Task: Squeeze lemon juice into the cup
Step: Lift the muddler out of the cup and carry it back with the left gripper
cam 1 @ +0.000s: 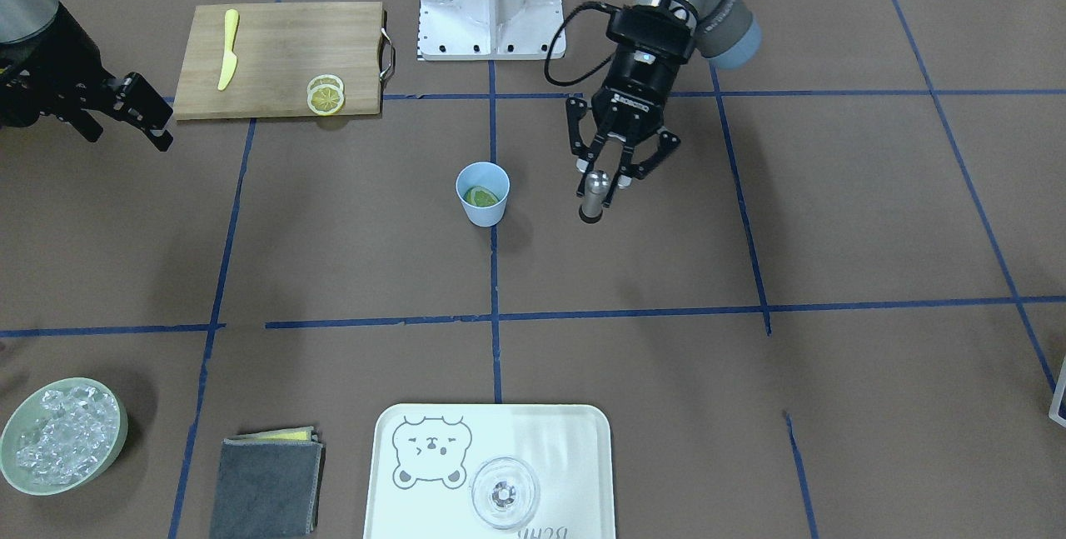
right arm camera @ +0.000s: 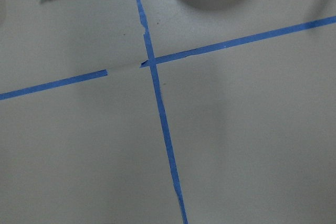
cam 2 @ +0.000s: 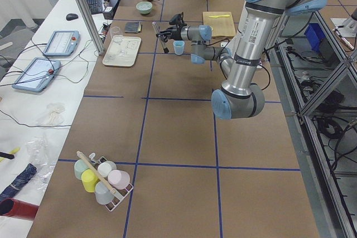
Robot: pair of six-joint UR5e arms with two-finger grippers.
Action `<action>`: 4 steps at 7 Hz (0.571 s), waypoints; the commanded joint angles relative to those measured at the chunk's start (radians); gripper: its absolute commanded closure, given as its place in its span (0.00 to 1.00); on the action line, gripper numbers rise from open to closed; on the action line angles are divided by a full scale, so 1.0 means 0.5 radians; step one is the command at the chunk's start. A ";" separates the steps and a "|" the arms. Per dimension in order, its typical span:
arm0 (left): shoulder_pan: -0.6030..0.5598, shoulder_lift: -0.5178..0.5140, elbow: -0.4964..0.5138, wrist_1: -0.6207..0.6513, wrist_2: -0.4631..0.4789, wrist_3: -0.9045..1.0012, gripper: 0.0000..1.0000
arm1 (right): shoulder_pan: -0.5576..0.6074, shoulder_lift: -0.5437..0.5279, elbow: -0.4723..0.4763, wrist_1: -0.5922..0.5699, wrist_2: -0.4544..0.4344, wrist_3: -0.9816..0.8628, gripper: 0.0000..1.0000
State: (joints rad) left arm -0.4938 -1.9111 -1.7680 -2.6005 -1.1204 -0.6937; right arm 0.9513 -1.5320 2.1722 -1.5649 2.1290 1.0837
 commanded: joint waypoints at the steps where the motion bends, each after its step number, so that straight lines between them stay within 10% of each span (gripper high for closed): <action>1: -0.467 0.336 -0.148 0.250 -0.899 -0.027 1.00 | 0.015 -0.007 -0.012 -0.003 -0.006 -0.004 0.00; 2: -0.710 0.343 -0.173 0.644 -1.372 -0.051 1.00 | 0.036 -0.013 -0.034 -0.003 -0.006 -0.029 0.00; 4: -0.780 0.328 -0.152 1.448 -1.610 -0.073 1.00 | 0.094 -0.047 -0.077 -0.003 -0.009 -0.166 0.00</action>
State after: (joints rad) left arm -0.8533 -1.7471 -1.8489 -2.1171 -1.8504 -0.7220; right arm 0.9797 -1.5442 2.1467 -1.5661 2.1258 1.0399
